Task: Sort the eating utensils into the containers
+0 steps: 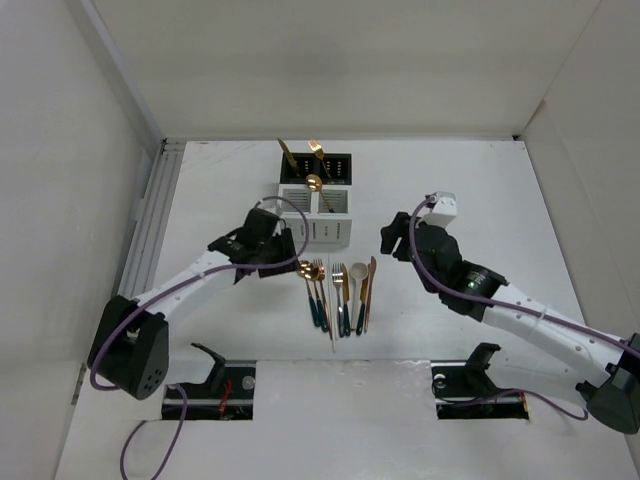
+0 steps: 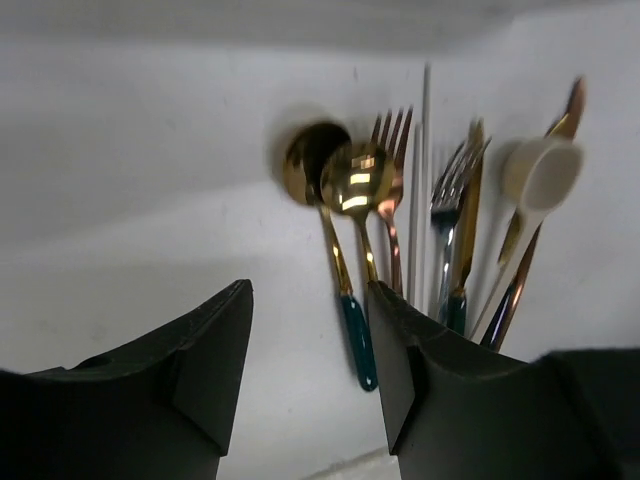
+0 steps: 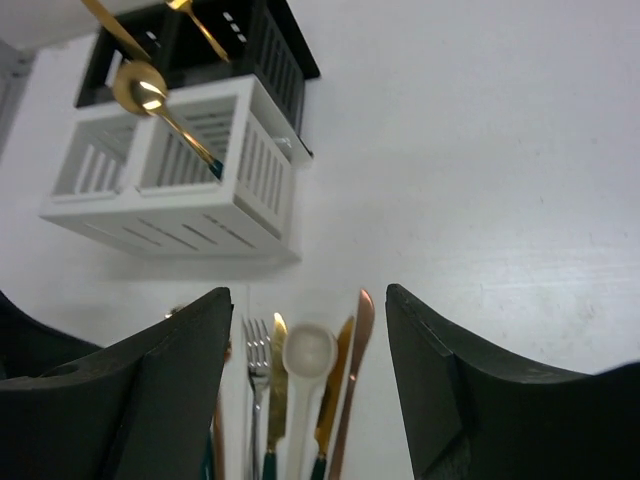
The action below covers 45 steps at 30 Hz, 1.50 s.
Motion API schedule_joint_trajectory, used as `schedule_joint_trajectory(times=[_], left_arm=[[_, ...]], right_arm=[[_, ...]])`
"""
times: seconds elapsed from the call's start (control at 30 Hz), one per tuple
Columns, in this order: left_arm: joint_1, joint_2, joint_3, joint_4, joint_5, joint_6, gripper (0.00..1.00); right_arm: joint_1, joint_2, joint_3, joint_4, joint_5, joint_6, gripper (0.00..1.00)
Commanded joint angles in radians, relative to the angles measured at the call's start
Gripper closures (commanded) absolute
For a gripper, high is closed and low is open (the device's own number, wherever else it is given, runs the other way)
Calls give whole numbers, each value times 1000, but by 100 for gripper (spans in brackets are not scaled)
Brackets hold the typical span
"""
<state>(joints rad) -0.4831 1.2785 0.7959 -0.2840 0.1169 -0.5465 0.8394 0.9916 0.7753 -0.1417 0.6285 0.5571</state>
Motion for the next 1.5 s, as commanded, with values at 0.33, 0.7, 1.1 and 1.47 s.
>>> schedule_joint_trajectory(times=[0.33,0.7,1.1,1.47], left_arm=[[-313,100,-18,-101,-45,-9,48],[-322,173,1,-110,-85,-75,59],[-322,231,69,-141,-118,-64,64],[-334,260,126,-104,-100,-44,60]], right_arm=[[7,7,21,-182,37,116,33],[7,29,42,-276,117,125,33],[7,-4,22,-309,158,115,33],[7,15,13,-288,148,79,33]])
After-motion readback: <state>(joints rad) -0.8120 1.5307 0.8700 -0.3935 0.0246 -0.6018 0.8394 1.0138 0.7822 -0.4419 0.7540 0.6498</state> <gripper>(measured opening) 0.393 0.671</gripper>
